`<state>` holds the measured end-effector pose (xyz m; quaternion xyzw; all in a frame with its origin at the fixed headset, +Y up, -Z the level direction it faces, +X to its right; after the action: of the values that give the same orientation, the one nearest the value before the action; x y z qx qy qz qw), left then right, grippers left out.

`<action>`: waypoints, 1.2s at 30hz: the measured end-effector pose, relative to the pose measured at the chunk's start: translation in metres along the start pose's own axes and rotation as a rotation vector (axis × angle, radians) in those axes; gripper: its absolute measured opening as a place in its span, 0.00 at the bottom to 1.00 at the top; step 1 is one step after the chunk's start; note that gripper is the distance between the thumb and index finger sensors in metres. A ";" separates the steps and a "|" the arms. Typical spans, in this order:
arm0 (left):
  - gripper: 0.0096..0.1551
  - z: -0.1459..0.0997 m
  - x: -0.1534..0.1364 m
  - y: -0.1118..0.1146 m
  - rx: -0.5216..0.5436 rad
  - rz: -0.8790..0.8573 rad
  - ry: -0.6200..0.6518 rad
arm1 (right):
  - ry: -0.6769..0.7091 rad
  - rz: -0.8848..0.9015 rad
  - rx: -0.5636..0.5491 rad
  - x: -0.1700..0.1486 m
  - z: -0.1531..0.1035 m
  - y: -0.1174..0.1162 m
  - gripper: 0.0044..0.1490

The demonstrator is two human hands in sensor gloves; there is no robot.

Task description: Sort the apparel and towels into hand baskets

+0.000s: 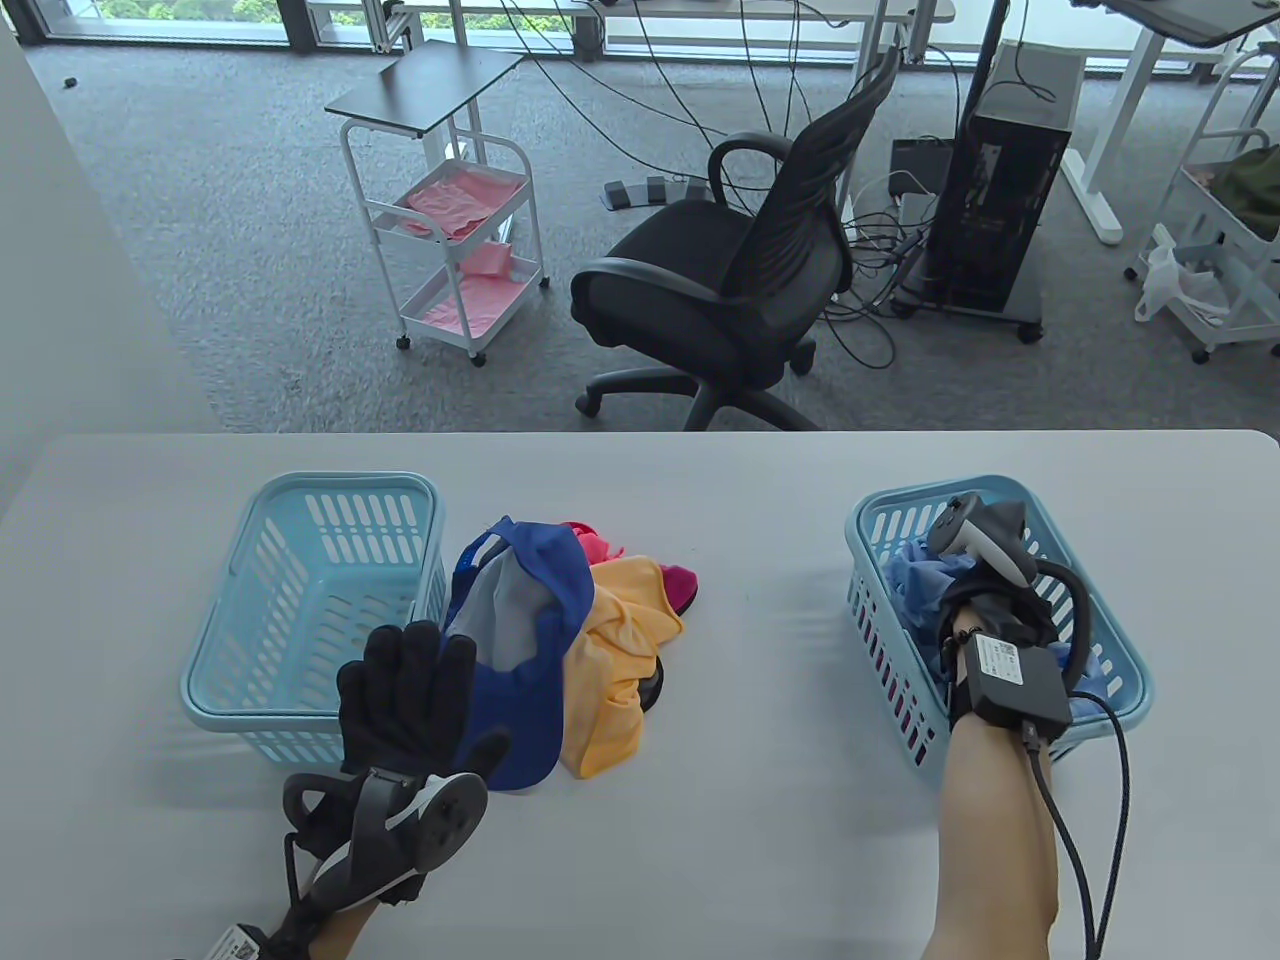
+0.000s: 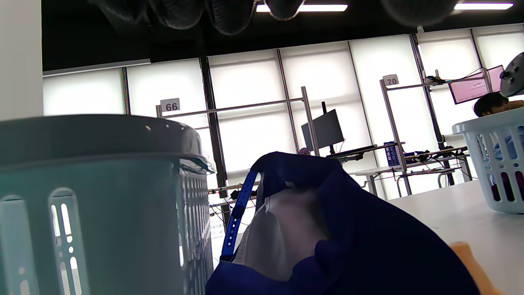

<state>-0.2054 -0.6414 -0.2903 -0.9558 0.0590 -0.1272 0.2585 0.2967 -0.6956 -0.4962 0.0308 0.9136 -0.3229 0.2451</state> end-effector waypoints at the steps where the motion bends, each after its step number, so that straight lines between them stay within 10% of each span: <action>1: 0.51 0.000 0.000 0.000 0.002 0.001 -0.001 | 0.005 0.007 -0.007 -0.001 -0.003 0.003 0.41; 20: 0.52 0.004 -0.021 -0.002 0.007 0.000 -0.076 | 0.285 0.078 -0.417 0.013 -0.165 0.065 0.45; 36: 0.52 0.004 -0.019 0.000 0.002 -0.012 -0.061 | 0.662 0.357 -0.518 0.129 -0.230 -0.059 0.43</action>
<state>-0.2224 -0.6363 -0.2980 -0.9593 0.0452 -0.0996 0.2604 0.0726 -0.6165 -0.3678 0.2269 0.9738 -0.0092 -0.0089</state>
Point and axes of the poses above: the tracker on the back of each hand, its own x axis roughly to the thumb side, its own z axis roughly from the wrist to the fingertips, y = z × x, the point moved 2 cm from there along z, roughly from the wrist to the fingertips, and after that the axes turned 9 degrees about x, right-handed, at the moved point
